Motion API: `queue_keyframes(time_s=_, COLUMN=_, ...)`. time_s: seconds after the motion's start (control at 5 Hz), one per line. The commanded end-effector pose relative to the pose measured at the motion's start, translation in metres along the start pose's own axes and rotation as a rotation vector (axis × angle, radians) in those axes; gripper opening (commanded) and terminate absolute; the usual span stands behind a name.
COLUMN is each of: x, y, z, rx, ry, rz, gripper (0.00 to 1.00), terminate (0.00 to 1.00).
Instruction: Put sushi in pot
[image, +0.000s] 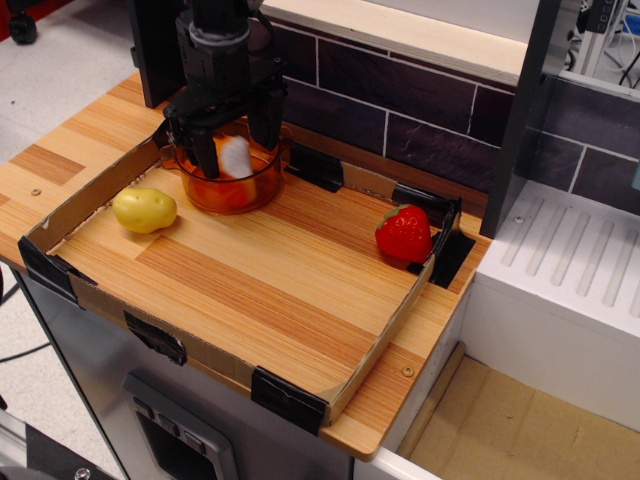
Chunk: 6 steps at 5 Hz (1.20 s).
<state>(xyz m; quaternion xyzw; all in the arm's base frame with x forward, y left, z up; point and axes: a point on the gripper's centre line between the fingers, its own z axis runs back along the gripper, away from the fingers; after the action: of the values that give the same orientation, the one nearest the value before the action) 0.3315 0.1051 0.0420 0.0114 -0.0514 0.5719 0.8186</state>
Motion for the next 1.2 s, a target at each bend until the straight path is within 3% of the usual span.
queue_keyframes(time_s=0.0, x=0.01, y=-0.003, z=0.064, rx=-0.116, ry=-0.034, rz=-0.023, gripper=1.0, terminate=0.0)
queue_keyframes(time_s=0.2, x=-0.005, y=0.002, z=0.075, rx=-0.136, ry=-0.009, rz=-0.061, gripper=1.0, terminate=0.0)
queue_keyframes(time_s=0.6, x=-0.041, y=0.016, z=0.076, rx=-0.11, ry=0.021, rz=-0.173, gripper=1.0, terminate=0.0)
queue_keyframes(time_s=1.0, x=-0.041, y=0.016, z=0.076, rx=-0.11, ry=0.021, rz=-0.173, gripper=1.0, terminate=0.0)
